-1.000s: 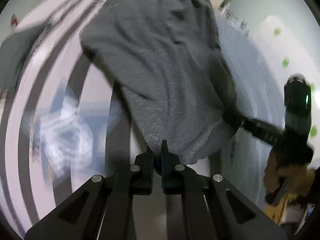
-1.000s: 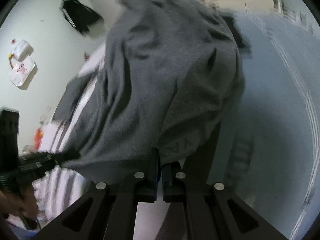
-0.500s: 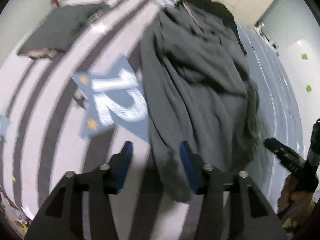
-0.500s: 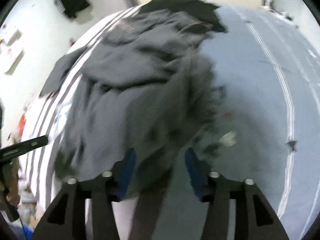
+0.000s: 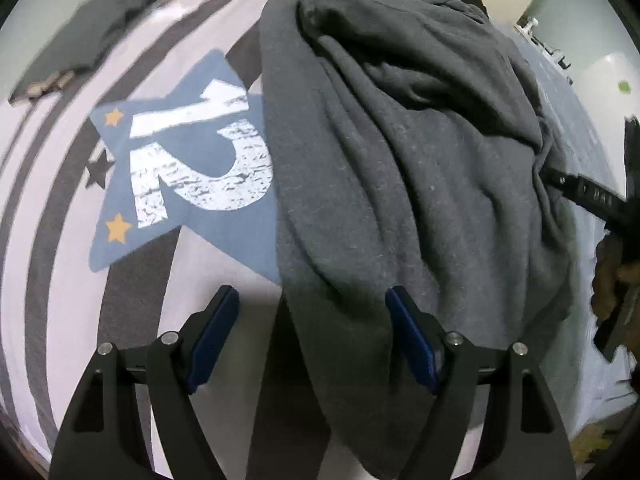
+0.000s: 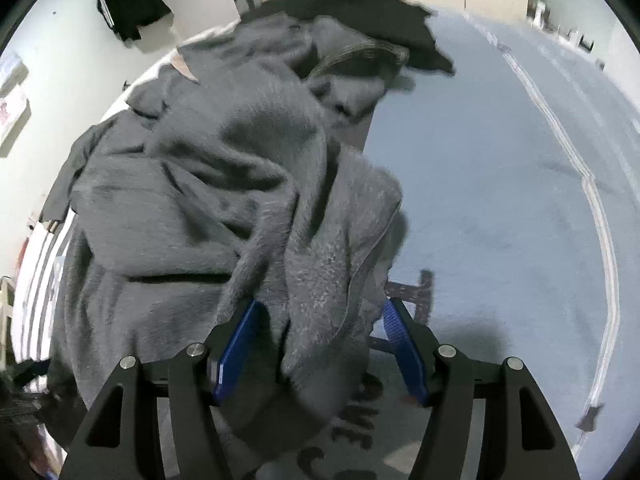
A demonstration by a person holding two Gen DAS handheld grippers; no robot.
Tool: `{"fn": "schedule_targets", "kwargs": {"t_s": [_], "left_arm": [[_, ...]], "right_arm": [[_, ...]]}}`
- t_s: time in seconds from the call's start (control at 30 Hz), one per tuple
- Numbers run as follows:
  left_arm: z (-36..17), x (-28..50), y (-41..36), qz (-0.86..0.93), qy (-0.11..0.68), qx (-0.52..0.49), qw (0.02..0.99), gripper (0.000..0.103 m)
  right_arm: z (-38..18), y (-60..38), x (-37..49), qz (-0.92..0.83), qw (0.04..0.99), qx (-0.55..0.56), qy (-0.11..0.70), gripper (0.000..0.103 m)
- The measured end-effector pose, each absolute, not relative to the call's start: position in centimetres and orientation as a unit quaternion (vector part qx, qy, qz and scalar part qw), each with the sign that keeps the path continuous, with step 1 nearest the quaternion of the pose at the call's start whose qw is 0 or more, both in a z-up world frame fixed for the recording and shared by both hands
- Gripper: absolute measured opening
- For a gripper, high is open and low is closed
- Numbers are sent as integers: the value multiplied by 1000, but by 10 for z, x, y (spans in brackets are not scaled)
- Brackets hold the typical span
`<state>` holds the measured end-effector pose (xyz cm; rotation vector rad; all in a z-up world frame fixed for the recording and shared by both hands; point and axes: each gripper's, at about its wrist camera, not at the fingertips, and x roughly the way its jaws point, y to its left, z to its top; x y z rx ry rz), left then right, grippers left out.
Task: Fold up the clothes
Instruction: 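Lift the grey garment with both tools and spread it over the bed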
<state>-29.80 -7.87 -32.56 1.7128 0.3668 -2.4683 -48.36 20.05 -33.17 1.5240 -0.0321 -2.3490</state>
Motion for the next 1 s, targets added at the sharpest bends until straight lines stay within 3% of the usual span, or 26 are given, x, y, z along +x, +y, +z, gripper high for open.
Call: {"fn": "schedule_targets", "kwargs": {"t_s": [0.03,0.07,0.1,0.13,0.17,0.5,0.7,0.9,0.97,1.0], "left_arm": [[-325,-297,-77,-817,119,561,60,53],[-325,-297,-75,-819,115,558,61,44],[-321,-296,-74,-821,116,556,56,19],[-317,-296,-73,-823,118,553,50,6],[-308,-293,-73,-827,123,546,49,6],[-186,-216,-106,-856,147,481,114,4],[-200,-176,-151,-818,117,542,152,5],[-266,-164,-150,-773,102,604,163,10],[-259,-160,-142,-784,88,590,173,18],[-253,-157,-136,-792,77,580,175,28]], "right_arm": [[-335,202,-485,-827,172,535,-18,61],[-337,204,-484,-829,175,531,-24,57],[-337,206,-484,-830,177,528,-26,50],[-337,208,-483,-831,180,525,-29,29],[-336,212,-483,-827,188,527,-47,11],[-262,278,-415,-837,185,502,-114,6],[-234,291,-316,-801,230,543,-103,5],[-281,247,-249,-757,245,603,-53,7],[-285,242,-246,-767,231,597,-44,11],[-284,242,-246,-775,221,591,-40,11]]}}
